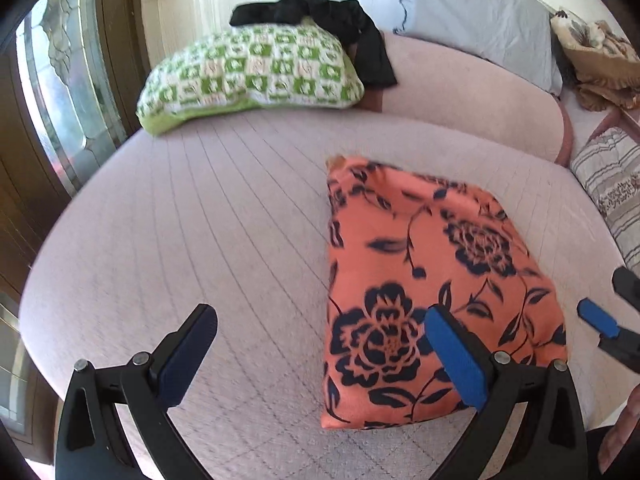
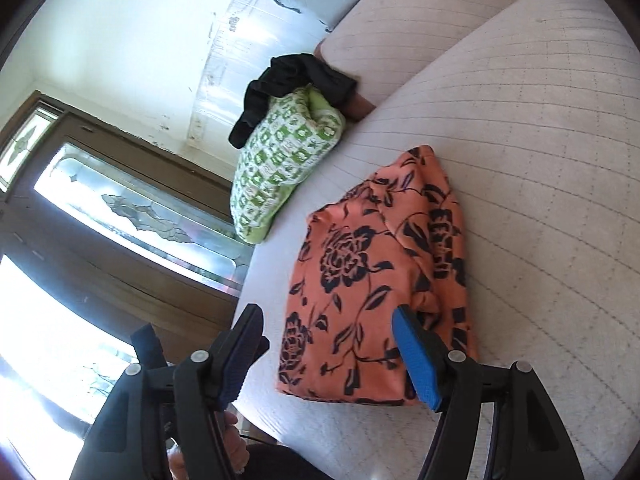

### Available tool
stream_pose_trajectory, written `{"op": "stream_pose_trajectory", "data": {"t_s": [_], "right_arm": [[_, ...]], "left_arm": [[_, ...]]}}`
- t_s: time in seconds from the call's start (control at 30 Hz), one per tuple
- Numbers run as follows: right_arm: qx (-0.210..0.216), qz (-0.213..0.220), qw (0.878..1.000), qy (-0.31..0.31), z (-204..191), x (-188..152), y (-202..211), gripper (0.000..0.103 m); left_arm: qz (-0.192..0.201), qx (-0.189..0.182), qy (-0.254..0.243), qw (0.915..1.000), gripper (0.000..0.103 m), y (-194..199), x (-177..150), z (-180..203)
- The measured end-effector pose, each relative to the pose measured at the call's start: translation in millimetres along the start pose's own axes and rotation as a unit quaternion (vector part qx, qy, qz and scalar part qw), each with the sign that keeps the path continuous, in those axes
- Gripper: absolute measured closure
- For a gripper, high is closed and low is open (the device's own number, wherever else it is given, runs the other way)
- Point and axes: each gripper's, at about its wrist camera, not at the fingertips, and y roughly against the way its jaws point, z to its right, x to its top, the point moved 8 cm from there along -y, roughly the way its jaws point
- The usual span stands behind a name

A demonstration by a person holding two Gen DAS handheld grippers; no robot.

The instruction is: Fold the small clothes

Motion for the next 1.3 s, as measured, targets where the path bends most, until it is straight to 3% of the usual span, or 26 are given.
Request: {"op": "stream_pose_trajectory", "data": {"t_s": [0.17, 0.37, 0.5, 0.57, 0.77, 0.97, 1.13, 1.3], "right_arm": [[0.021, -0.003, 1.000, -0.023, 0.5, 2.6, -7.8, 0.032], [0.023, -0.041, 0.998, -0.029, 4.5, -10.0, -23.0, 0.032], [-0.033, -0.100, 0.994, -0.033, 25.2, -30.6, -46.8, 0.033], [-0.039, -0.120, 0.991, -0.048, 34.3, -39.2, -55.8, 0.034], [-0.058, -0.084, 0.995, 0.001, 12.2, -36.8, -34.3, 0.034], [-0.116, -0.034, 0.990, 0.077, -22.6, -31.7, 8.4, 0.033], [-0.180, 0.005, 0.977, 0.114, -51.4, -28.5, 51.5, 0.030], [-0.235, 0.054, 0.957, 0.162, -87.8, -31.1, 90.3, 0.030]], "left_arm": [[-0.024, 0.024, -0.024, 0.9991, 0.000, -3.8, 0.3, 3.4], [-0.061, 0.033, -0.048, 0.9964, 0.000, -21.5, -21.1, 13.7], [-0.110, 0.045, -0.075, 0.9900, 0.000, -47.4, -43.5, 19.7], [-0.114, 0.039, -0.063, 0.9906, 0.000, -49.6, -47.2, 18.1], [-0.059, 0.041, -0.070, 0.9949, 0.000, -5.4, -25.6, 17.5], [0.026, 0.073, -0.079, 0.9939, 0.000, 67.2, -8.3, 18.0], [0.072, 0.086, -0.061, 0.9918, 0.000, 121.7, -0.5, 11.7], [0.109, 0.068, -0.036, 0.9910, 0.000, 167.3, 9.0, 3.3]]}}
